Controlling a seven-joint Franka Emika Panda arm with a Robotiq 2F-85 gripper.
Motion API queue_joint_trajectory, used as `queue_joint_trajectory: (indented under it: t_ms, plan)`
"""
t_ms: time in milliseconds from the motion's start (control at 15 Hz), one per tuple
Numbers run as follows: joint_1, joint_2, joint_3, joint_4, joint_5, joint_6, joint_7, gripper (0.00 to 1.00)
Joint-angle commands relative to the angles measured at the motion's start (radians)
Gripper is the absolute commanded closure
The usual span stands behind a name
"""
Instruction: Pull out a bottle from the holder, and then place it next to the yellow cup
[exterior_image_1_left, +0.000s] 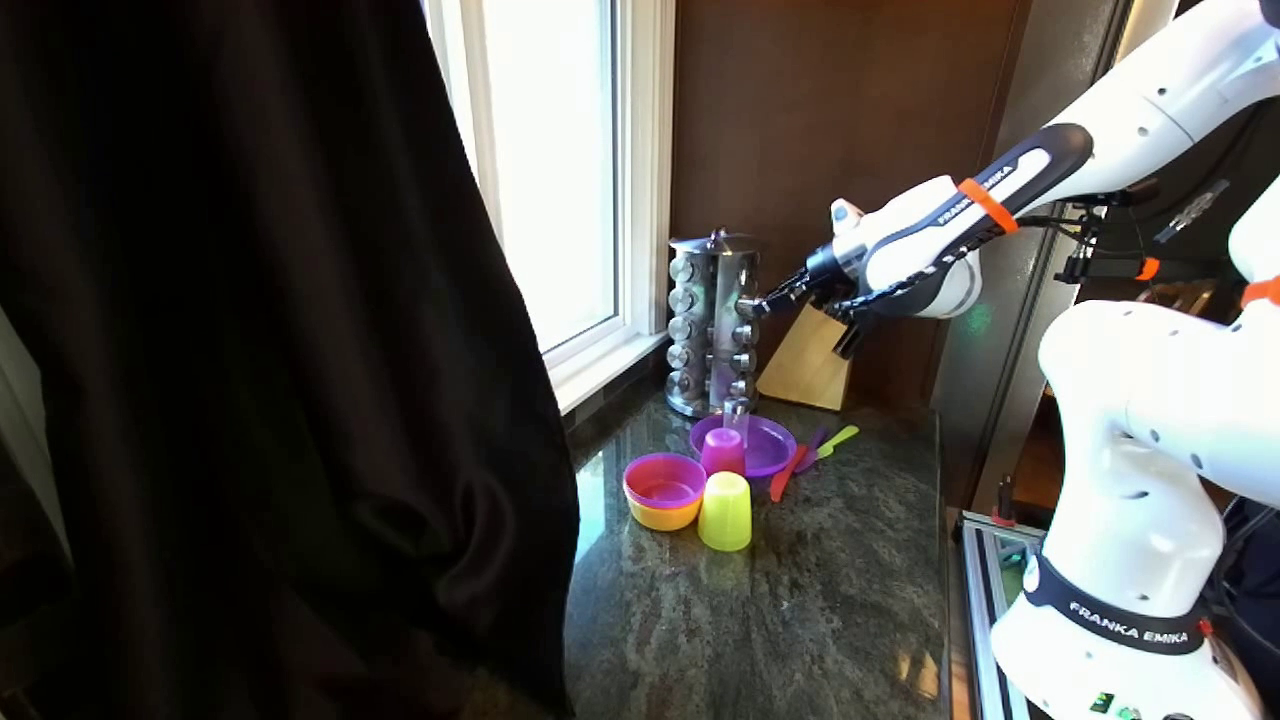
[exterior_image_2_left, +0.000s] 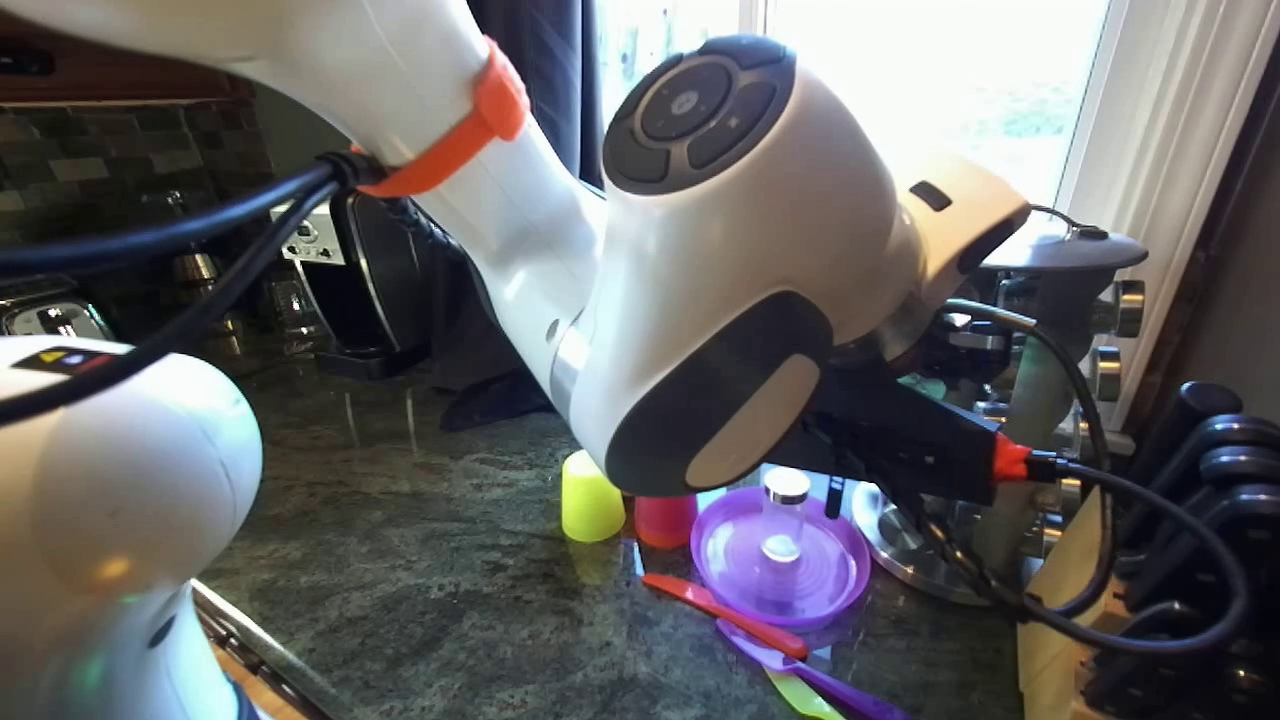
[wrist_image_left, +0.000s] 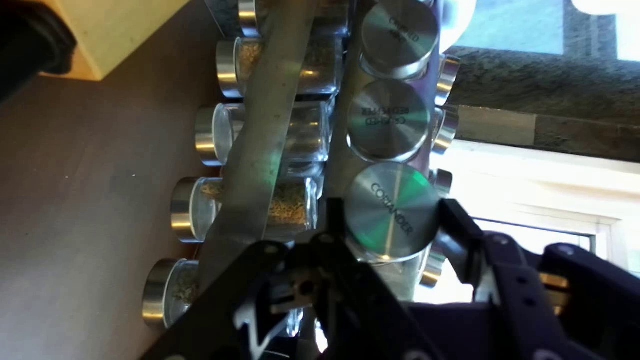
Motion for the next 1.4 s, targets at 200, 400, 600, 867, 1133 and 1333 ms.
queue_joint_trajectory:
  t_ms: [200, 400, 600, 867, 1133, 1333]
  plan:
    - [-0.036, -0.002, -0.001, 0.001, -0.060, -0.015, 0.035, 0.76]
    - [-0.092, -0.034, 0.012, 0.001, -0.133, -0.060, 0.039, 0.76]
    - [-0.136, -0.073, 0.009, 0.001, -0.250, -0.093, 0.049, 0.76]
    - [-0.209, -0.110, 0.017, 0.002, -0.413, -0.144, 0.117, 0.76]
    - [-0.257, -0.155, 0.018, 0.004, -0.582, -0.198, 0.215, 0.76]
    - [-0.250, -0.212, -0.008, 0.005, -0.702, -0.209, 0.283, 0.76]
